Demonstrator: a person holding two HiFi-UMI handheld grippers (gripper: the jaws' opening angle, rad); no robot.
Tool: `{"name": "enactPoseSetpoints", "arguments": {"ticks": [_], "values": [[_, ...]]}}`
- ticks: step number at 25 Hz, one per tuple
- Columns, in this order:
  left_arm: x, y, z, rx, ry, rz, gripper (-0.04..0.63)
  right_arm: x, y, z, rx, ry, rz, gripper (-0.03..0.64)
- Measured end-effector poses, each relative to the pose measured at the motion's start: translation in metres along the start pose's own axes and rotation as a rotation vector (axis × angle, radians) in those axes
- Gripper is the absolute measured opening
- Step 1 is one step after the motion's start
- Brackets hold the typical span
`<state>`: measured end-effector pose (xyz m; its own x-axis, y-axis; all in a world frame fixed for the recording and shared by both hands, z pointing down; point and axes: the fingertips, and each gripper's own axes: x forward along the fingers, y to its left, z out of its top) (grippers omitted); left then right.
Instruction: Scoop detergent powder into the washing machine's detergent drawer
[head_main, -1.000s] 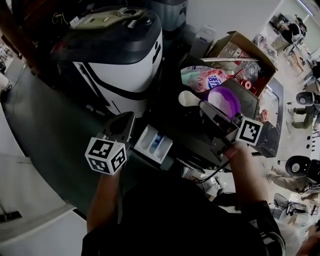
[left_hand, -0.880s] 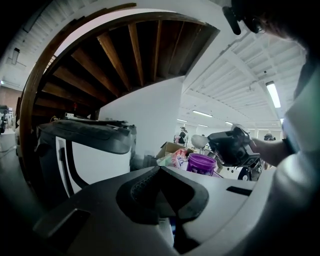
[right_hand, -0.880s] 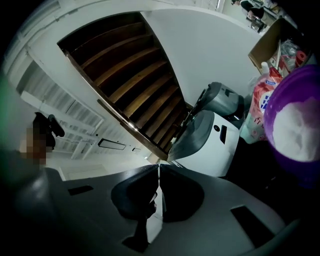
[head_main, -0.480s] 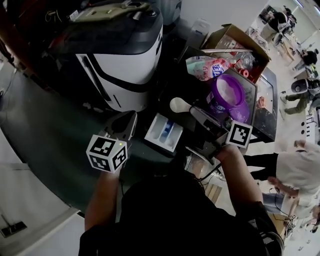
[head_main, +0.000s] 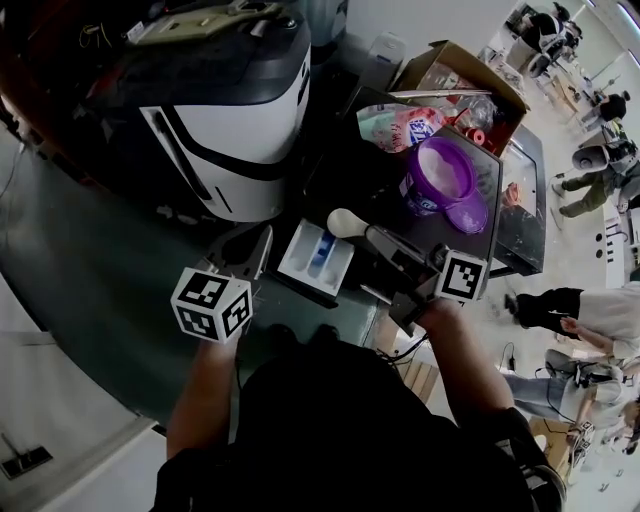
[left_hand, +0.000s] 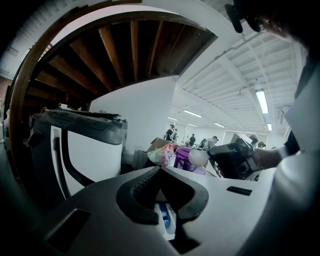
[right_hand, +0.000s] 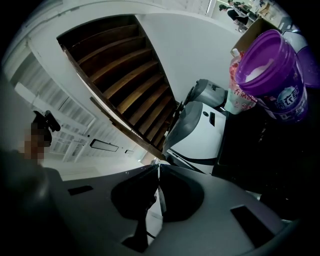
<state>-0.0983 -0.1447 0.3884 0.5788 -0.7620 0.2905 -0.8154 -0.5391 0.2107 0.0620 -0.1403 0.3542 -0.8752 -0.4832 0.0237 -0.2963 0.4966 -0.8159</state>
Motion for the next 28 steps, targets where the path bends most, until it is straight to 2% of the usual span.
{"name": "enactPoseSetpoints", "arguments": {"ticks": [4,17,23,28], "values": [[0.016,-0.018,-0.004,-0.039,0.020,-0.010,0.003,-0.019,-0.014,-0.004,0.003,0.013,-0.011,0.021],[0.045,-0.073,-0.029,-0.016,0.123,-0.001,0.003,-0.064,-0.064,-0.030,0.116,-0.022,-0.001,0.021],[0.046,-0.071,-0.034,0.005,0.139,0.000,0.003,-0.067,-0.086,-0.053,0.166,-0.015,-0.055,0.021],[0.047,-0.058,-0.034,0.017,0.129,-0.041,0.003,-0.059,-0.094,-0.065,0.143,-0.019,-0.112,0.021]]}}
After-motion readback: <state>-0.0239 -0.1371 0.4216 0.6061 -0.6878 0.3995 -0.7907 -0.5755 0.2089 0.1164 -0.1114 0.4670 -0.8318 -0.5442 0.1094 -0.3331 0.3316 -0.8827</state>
